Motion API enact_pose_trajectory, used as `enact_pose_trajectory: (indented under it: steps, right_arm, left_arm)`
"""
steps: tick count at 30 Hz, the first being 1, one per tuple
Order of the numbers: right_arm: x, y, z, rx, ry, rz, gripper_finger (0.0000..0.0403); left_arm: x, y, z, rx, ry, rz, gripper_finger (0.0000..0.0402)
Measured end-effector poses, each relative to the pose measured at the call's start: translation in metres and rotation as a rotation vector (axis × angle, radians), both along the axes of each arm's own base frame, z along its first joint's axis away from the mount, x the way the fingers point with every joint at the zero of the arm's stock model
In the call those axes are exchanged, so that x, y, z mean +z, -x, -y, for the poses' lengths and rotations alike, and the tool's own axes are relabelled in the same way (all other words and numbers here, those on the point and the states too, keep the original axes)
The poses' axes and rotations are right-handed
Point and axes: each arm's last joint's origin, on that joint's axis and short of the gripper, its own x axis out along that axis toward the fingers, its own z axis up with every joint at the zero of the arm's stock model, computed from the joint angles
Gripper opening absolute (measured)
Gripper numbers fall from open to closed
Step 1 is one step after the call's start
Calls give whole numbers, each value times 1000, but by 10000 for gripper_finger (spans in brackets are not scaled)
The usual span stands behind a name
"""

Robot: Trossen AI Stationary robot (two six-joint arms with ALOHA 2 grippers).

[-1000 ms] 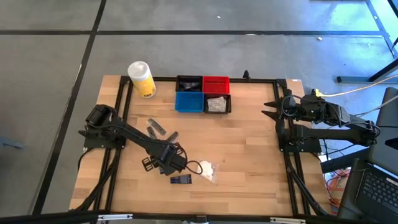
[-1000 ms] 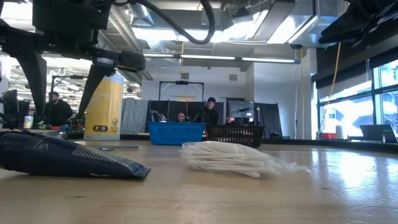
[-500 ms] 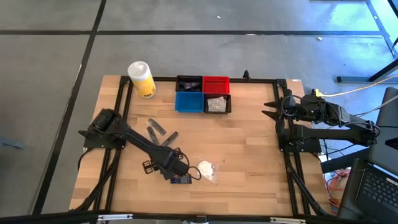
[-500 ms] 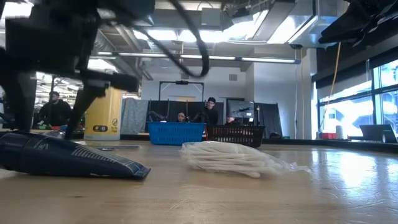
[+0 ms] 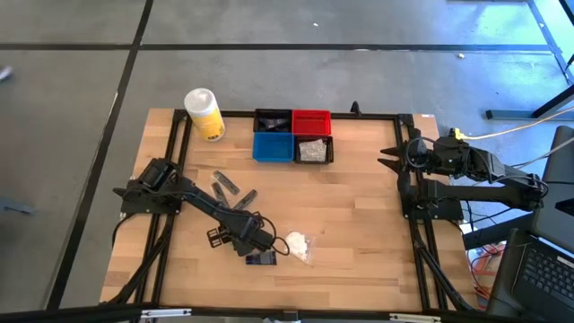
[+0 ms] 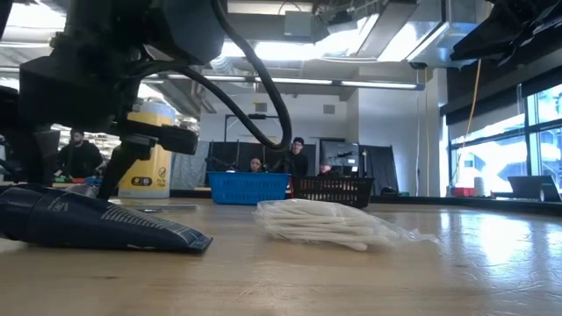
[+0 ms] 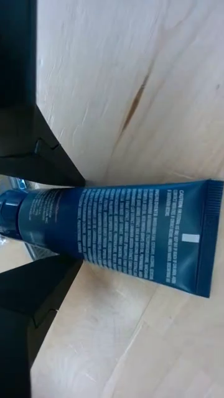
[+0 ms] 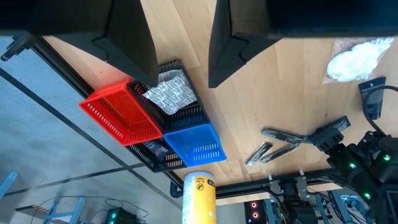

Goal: Pick & Place Travel size toiletries
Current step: Put the top shave cream into the top black bin

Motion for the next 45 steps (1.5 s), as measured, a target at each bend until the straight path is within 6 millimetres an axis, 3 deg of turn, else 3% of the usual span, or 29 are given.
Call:
enact_pose_trajectory:
  steps: [13,20,29,36,45]
  right_arm:
    - [0,0,0,0,0,-1,123]
    - [0,0,0,0,0,-1,112]
    - [0,0,0,0,0,-1,100]
    - [0,0,0,0,0,-1,94]
    - [0,0,0,0,0,-1,103]
  left_arm:
    - [-1,-2,0,-38,1,20,110]
    - [3,-5,0,-13,-20,16,101]
    - [37,-29,-9,64,-49,157,99]
    - [76,-43,-47,166,-139,316,99]
    - [132,-46,-138,427,-110,606,99]
